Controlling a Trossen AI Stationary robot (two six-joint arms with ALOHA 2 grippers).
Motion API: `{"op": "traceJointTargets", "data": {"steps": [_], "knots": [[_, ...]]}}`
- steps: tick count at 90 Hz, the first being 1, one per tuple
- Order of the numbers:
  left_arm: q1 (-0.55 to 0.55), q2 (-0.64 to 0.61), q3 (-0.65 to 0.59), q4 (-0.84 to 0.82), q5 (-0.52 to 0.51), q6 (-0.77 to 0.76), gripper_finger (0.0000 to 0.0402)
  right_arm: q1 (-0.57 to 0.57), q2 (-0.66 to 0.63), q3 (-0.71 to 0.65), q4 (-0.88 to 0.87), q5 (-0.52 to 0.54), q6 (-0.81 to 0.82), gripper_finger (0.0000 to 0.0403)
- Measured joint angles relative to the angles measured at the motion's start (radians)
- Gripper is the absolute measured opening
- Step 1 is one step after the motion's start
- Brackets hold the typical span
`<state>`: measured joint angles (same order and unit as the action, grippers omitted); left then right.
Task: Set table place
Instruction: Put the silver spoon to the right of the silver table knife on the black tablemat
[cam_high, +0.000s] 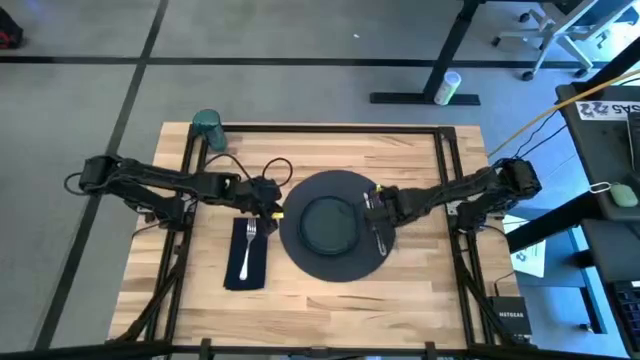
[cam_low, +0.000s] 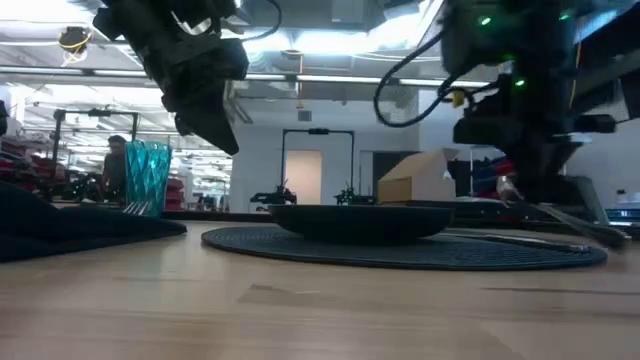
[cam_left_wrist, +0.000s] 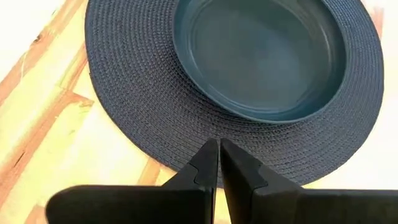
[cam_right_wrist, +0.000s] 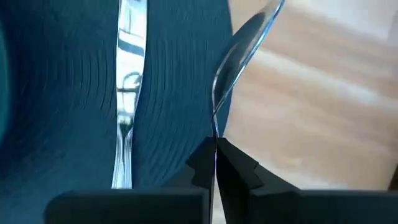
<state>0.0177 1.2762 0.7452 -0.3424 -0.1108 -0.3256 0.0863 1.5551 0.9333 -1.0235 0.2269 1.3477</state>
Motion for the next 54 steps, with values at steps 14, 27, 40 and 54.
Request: {"op": "traceJointTargets", "data": {"steps": [14, 27, 40, 54], "knots": [[0.000, 0.000, 0.000, -0.015, 0.000, 0.000, 0.0001, -0.048, 0.000, 0.000, 0.046, 0.010, -0.066, 0.0000], [0.001, 0.000, 0.000, -0.015, 0.000, 0.011, 0.0001, -0.056, 0.000, 0.000, 0.074, 0.040, -0.074, 0.0001], [0.001, 0.000, 0.000, -0.015, 0.000, 0.011, 0.0001, -0.054, 0.000, 0.000, 0.079, 0.044, -0.074, 0.0001], [0.001, 0.000, 0.000, -0.015, 0.000, 0.011, 0.0001, -0.054, 0.000, 0.000, 0.081, 0.044, -0.078, 0.0001]]}}
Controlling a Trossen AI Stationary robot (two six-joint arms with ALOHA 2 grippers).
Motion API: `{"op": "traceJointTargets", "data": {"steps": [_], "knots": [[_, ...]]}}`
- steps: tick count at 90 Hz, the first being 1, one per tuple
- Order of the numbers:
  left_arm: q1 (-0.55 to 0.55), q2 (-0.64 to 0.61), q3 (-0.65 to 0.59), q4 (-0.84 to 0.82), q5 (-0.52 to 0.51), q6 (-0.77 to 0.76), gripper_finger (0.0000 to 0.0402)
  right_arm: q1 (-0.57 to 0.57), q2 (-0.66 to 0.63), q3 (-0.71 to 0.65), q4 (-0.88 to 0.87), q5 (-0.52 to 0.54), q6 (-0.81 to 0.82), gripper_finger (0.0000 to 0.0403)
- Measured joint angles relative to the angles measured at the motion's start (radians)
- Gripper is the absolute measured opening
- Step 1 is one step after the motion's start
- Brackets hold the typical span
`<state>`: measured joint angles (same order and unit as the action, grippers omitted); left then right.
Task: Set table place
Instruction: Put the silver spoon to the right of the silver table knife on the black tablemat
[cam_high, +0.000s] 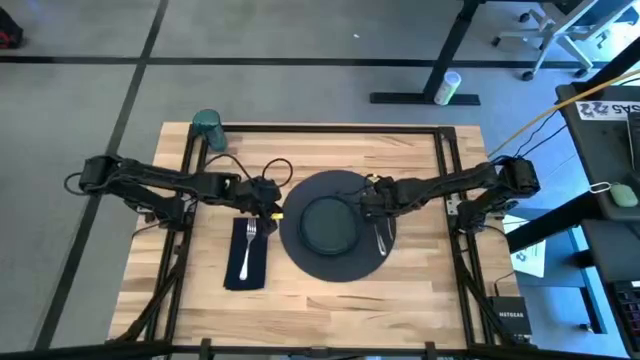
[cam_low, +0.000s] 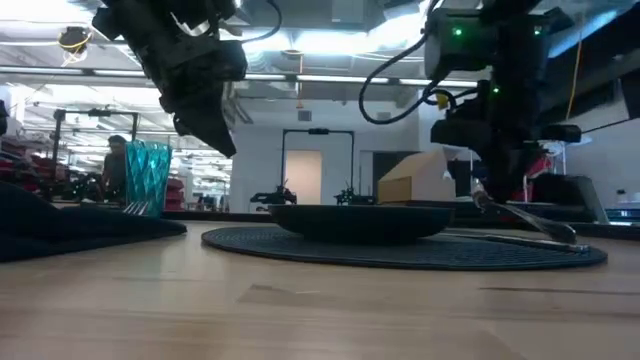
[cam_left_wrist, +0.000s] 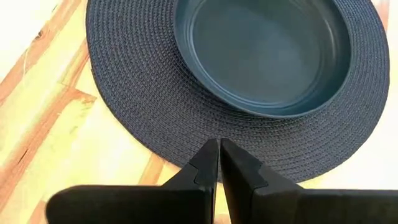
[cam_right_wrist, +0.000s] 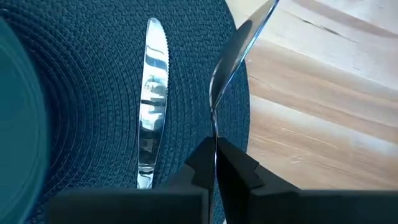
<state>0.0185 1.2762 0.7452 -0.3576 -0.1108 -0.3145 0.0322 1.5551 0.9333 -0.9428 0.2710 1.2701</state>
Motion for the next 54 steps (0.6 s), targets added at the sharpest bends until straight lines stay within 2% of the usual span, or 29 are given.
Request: {"op": "traceJointTargets", "data": {"steps": [15, 42, 54], "knots": [[0.000, 0.000, 0.000, 0.000, 0.000, -0.002, 0.0001, 0.000, 0.000, 0.000, 0.035, 0.000, -0.043, 0.0010], [0.000, 0.000, 0.000, 0.000, 0.000, -0.003, 0.0001, 0.000, 0.000, 0.000, 0.055, 0.007, -0.074, 0.0087], [0.000, 0.000, 0.000, -0.001, 0.000, -0.003, 0.0001, 0.000, 0.000, 0.000, 0.062, 0.007, -0.088, 0.0100]]}}
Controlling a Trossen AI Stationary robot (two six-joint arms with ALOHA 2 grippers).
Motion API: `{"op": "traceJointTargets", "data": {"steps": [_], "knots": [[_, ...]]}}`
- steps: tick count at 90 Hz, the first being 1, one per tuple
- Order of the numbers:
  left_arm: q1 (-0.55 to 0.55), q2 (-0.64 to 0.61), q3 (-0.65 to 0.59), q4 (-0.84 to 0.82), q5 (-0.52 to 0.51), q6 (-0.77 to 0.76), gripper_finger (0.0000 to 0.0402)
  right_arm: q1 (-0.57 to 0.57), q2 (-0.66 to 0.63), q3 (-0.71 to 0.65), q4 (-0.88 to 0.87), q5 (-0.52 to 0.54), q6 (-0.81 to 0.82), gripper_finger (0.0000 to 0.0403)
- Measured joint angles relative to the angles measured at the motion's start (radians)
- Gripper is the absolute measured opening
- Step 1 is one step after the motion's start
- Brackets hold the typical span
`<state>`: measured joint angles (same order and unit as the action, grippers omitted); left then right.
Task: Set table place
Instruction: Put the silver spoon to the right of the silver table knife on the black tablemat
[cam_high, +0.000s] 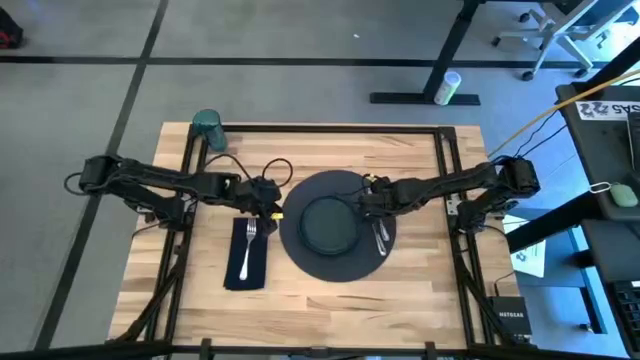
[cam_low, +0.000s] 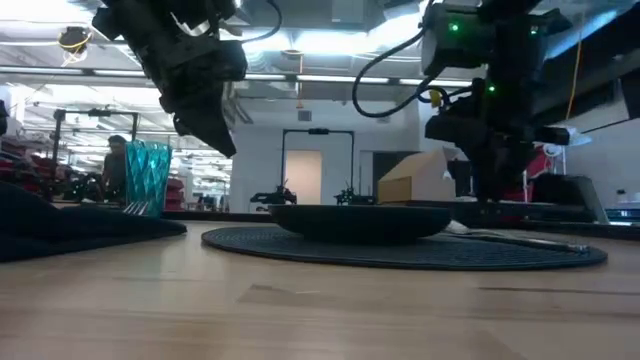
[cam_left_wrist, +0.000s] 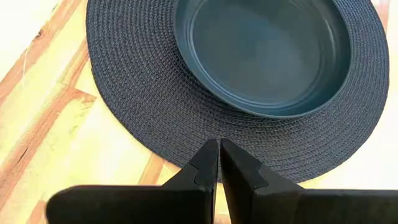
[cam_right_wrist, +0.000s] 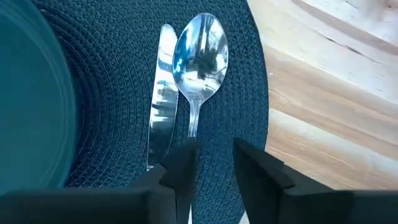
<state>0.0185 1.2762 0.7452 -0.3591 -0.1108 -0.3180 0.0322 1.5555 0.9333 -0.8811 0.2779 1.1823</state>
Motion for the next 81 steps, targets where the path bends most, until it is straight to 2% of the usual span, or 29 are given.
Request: {"op": "traceJointTargets", "data": {"steps": [20, 31, 53, 62, 74, 81], "knots": [[0.000, 0.000, 0.000, -0.005, 0.000, -0.009, 0.0001, 0.000, 0.023, -0.074, 0.182, -0.022, -0.064, 0.0101], [0.000, 0.000, 0.000, -0.007, 0.000, -0.010, 0.0001, 0.000, 0.059, -0.099, 0.185, -0.061, -0.057, 0.0101], [0.000, 0.000, 0.000, -0.008, 0.000, -0.010, 0.0001, 0.001, 0.087, -0.100, 0.192, -0.037, -0.057, 0.0098], [0.000, 0.000, 0.000, -0.008, 0.000, -0.012, 0.0001, 0.001, 0.087, -0.100, 0.193, -0.030, -0.055, 0.0077], [0.000, 0.000, 0.000, -0.009, 0.000, -0.014, 0.0001, 0.001, 0.087, -0.100, 0.187, -0.013, -0.053, 0.0018], [0.000, 0.000, 0.000, -0.015, 0.000, -0.015, 0.0001, 0.001, 0.087, -0.100, 0.183, 0.000, -0.029, 0.0010]]}}
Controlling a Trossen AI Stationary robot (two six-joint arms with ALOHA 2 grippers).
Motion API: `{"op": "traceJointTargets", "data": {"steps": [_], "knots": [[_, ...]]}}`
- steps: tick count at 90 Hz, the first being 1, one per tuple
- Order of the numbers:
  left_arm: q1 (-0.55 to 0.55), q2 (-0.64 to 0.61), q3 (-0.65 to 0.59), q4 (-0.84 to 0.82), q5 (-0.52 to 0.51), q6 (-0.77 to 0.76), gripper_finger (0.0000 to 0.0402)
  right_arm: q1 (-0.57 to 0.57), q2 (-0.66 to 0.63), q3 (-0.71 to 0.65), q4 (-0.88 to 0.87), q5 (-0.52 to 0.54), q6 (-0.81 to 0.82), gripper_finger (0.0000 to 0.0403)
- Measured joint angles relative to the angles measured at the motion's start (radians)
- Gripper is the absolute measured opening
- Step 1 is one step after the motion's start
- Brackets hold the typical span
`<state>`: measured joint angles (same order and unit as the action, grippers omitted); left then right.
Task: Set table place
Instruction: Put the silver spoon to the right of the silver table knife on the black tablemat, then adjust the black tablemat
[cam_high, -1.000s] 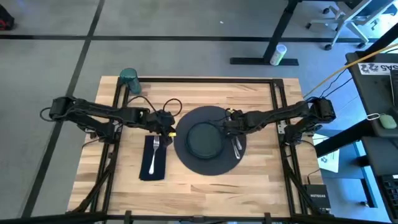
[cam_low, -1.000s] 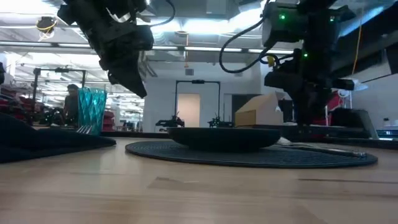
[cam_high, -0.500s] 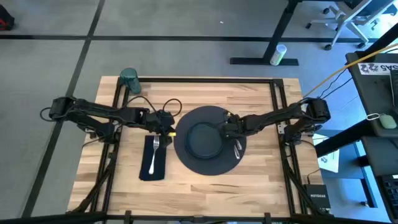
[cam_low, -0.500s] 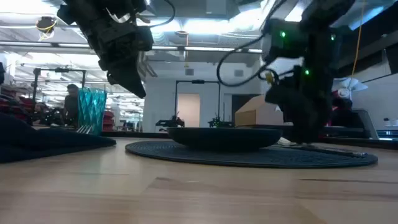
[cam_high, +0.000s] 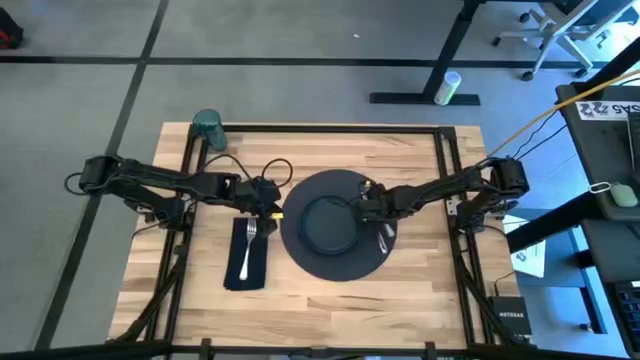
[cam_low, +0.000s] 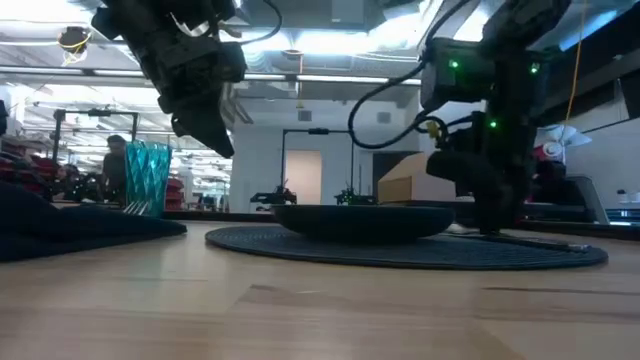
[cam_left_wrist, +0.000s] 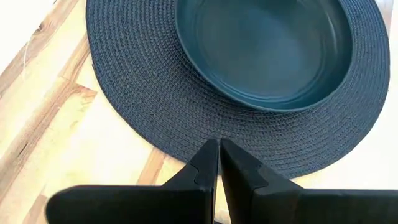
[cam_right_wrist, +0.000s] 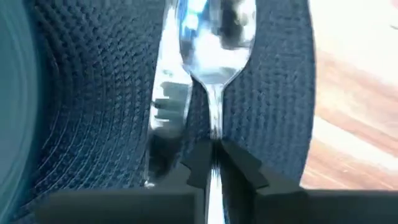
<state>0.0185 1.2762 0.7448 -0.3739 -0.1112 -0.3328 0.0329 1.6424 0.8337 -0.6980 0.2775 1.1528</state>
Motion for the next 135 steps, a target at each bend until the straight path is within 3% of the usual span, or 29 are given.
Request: {"op": "traceJointTargets", "data": {"steps": [21, 67, 94, 120, 135], "knots": [[0.000, 0.000, 0.000, -0.007, 0.000, 0.000, 0.0001, 0.023, 0.000, 0.000, -0.012, 0.002, 0.060, 0.0004], [0.000, 0.000, 0.000, -0.009, 0.000, 0.000, 0.0001, 0.171, -0.002, 0.000, -0.122, -0.015, 0.362, 0.0000], [0.000, 0.000, 0.000, -0.009, 0.000, 0.000, 0.0001, 0.170, 0.000, 0.006, -0.111, -0.007, 0.353, 0.0032], [0.008, 0.000, 0.000, -0.006, 0.000, -0.012, 0.0001, 0.170, -0.030, 0.086, -0.224, 0.052, 0.214, 0.0064], [0.009, 0.000, 0.000, -0.014, -0.016, -0.031, 0.0001, 0.171, -0.055, 0.101, -0.279, -0.010, 0.070, 0.0051]]}}
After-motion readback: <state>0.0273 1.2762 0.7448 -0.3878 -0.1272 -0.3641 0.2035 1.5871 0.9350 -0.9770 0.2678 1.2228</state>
